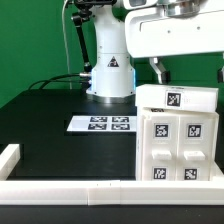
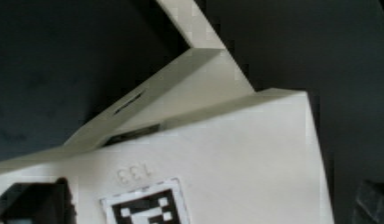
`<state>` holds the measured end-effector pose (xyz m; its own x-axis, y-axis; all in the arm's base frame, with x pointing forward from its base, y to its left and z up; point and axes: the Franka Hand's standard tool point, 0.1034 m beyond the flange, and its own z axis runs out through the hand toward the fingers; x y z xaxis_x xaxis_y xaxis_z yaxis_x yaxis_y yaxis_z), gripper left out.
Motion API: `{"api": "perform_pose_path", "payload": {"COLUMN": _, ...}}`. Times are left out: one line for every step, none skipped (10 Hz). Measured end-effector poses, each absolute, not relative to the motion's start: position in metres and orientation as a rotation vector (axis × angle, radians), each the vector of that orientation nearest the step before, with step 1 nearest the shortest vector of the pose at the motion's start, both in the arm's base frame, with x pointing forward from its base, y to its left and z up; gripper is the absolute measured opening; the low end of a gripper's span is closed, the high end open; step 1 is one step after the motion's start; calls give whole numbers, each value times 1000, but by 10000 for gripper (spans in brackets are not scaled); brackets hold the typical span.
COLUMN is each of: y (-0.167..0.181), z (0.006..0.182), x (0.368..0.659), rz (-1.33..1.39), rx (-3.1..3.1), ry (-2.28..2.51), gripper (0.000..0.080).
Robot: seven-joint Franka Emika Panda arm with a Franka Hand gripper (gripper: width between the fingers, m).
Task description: Assemble cabinet
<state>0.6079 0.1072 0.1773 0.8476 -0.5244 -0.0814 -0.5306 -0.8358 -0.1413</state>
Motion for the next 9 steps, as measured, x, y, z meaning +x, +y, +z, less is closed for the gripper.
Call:
{"api": "perform_pose_path", "payload": {"y": 107, "z": 178, "x": 608, "rz": 35, "rx": -2937, "ry": 634, "gripper": 797}}
{"api": "perform_pose_path", "payload": {"y": 106, "z": 177, "x": 607, "rz": 13, "rx": -3007, "ry": 381, "gripper": 797}}
{"api": "perform_pose_path", "payload": {"y": 105, "z": 176, "x": 607, "rz": -3, "rx": -3050, "ry": 114, "gripper": 797}}
{"api": "perform_pose_path", "payload": {"y": 103, "z": 176, "x": 607, "rz": -15, "rx": -3052, "ry": -132, "gripper": 797}}
{"api": "perform_pose_path", "payload": {"y": 101, "z": 176, "x": 608, "rz": -18, "rx": -3047, "ry": -289, "gripper": 797}}
{"api": "perform_pose_path", "payload": {"y": 100, "z": 175, "x": 608, "rz": -24, "rx": -3031, "ry": -486, "gripper": 797}}
{"api": "perform_pose_path", "payload": {"y": 100, "z": 175, "x": 608, "rz": -27, "rx": -3011, "ry": -604, "gripper": 797}}
{"api": "perform_pose_path", "payload": {"y": 99, "z": 174, "x": 608, "rz": -31, "rx": -2984, "ry": -752, "gripper": 797}}
{"api": "perform_pose_path", "payload": {"y": 98, "z": 174, "x": 608, "rz": -33, "rx": -2959, "ry": -862, "gripper": 797}}
